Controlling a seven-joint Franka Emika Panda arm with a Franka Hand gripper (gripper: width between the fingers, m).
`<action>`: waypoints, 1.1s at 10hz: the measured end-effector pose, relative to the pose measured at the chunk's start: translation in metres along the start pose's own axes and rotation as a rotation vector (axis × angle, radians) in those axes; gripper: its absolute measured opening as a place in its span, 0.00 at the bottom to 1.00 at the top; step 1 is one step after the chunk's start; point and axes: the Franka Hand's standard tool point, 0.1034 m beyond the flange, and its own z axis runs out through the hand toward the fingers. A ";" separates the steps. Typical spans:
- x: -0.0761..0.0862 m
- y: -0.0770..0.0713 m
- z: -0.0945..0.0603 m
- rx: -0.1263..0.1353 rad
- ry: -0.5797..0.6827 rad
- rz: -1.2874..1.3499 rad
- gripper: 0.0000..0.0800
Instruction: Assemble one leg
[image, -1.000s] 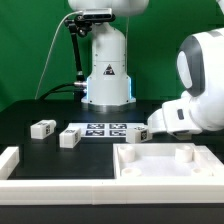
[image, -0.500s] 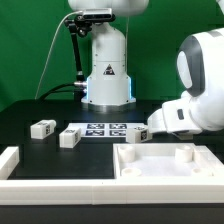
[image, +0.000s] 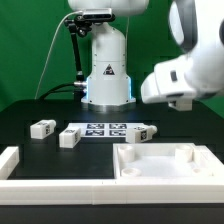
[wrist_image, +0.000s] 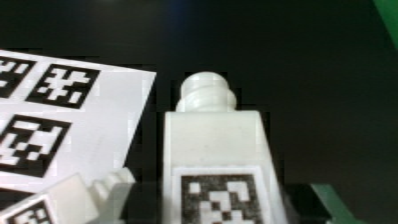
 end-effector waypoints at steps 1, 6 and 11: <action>-0.009 0.001 -0.002 -0.004 0.004 0.002 0.36; 0.030 0.011 -0.020 -0.014 0.574 -0.057 0.36; 0.046 0.018 -0.062 -0.031 1.240 -0.071 0.36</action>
Offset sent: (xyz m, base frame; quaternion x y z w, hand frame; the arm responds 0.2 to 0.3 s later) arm 0.0000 0.0000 0.0000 0.0000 0.3098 0.0000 0.9508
